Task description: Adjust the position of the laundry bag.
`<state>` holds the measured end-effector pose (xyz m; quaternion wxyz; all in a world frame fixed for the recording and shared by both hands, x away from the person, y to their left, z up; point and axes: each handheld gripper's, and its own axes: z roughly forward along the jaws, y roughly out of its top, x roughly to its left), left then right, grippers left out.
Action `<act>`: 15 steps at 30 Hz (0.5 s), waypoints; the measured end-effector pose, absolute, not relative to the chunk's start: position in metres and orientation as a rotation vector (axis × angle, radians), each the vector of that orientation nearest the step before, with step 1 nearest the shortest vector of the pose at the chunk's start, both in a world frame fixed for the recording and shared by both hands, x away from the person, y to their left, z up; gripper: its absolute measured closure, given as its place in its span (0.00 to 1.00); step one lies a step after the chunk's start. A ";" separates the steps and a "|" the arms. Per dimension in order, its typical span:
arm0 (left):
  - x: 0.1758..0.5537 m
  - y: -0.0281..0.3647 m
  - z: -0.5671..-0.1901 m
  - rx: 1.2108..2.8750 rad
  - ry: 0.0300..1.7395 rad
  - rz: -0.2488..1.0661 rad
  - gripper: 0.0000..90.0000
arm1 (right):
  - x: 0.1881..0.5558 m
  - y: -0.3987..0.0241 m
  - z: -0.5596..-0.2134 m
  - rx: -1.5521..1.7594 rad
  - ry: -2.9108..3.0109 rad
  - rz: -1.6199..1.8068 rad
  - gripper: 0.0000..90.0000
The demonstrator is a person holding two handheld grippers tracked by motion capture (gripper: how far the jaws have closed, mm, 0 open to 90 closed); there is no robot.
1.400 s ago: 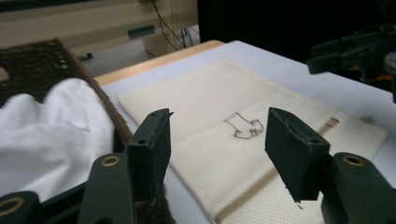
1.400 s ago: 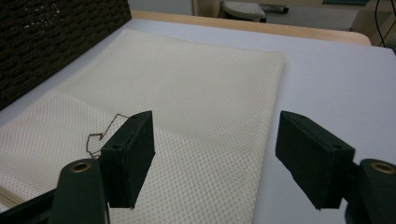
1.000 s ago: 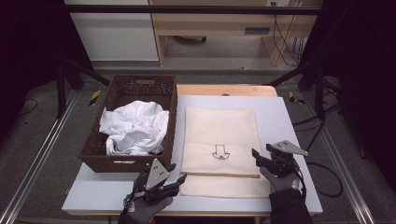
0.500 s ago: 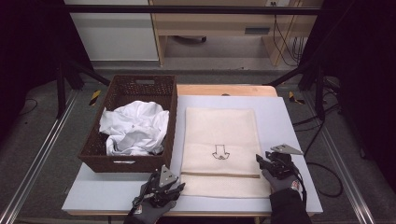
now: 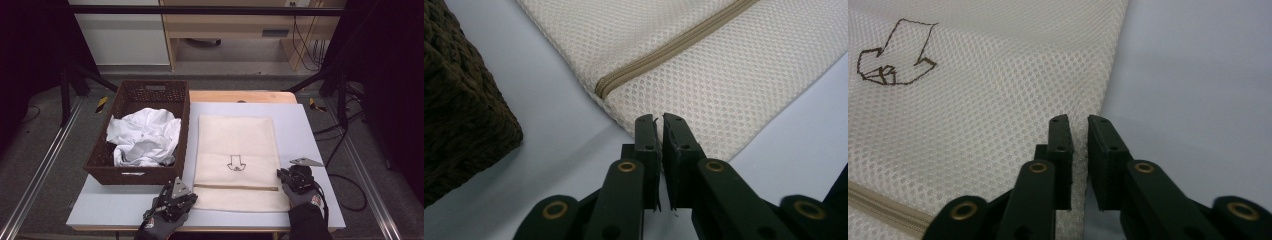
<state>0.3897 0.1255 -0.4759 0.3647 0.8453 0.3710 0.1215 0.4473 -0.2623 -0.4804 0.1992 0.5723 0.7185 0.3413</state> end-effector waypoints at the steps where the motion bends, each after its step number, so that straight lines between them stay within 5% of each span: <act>1: 0.390 0.126 -0.475 2.169 0.950 0.329 0.99 | 0.448 -0.262 -0.480 1.605 2.009 0.966 0.94; 9: 0.394 0.129 -0.477 2.166 0.974 0.372 1.00 | 0.454 -0.266 -0.481 1.588 2.003 1.018 0.95; 15: 0.392 0.130 -0.474 2.140 0.953 0.398 0.95 | 0.453 -0.265 -0.481 1.592 1.996 1.005 0.87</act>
